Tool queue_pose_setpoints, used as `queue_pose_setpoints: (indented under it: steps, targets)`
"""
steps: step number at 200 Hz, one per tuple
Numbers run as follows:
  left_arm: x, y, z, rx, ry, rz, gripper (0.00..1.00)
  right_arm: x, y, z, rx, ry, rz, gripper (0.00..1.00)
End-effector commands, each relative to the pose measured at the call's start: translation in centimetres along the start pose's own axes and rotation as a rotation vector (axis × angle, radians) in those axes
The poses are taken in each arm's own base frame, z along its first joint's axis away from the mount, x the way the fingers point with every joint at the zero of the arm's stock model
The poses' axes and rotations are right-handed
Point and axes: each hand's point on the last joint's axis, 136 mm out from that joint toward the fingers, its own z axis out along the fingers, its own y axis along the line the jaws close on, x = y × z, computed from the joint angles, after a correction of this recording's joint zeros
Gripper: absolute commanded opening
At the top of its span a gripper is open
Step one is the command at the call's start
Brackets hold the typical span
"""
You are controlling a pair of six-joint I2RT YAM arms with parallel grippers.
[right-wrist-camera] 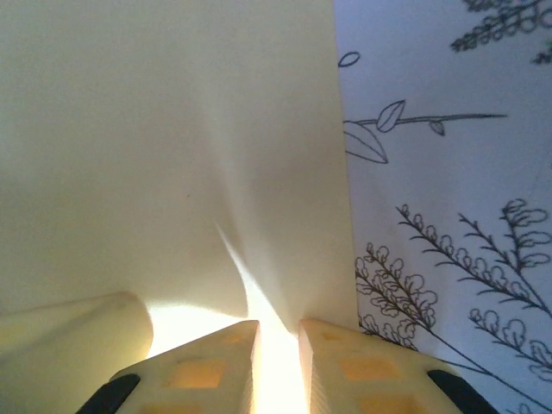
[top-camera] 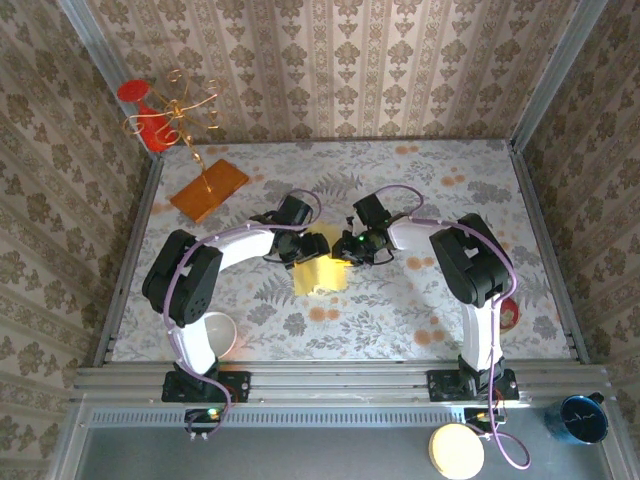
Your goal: Fold a paper plane with a square sheet of paper (pick it up from the middle)
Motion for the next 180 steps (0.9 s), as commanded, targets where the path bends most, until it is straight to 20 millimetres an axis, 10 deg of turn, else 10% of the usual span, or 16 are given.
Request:
queue_pose_setpoints:
  steps: [1,67,112,180]
  targets:
    - [0.6,1.8,-0.2,-0.053,0.016,0.001,0.61,0.6,-1.1,-0.8,0.005,0.003,0.042,0.27]
    - [-2.4,-3.8,-6.0,0.252,-0.123,0.111,0.35,-3.1,1.0,-11.2,-0.247,-0.291,-0.007,0.51]
    - [-2.8,-9.4,-12.5,0.561,-0.168,0.176,0.34,-2.7,5.1,-14.1,-0.45,-0.277,-0.111,0.79]
    - [-2.0,-13.0,-16.2,0.779,-0.12,0.212,0.32,-1.8,10.9,-16.3,-0.645,-0.223,-0.216,0.85]
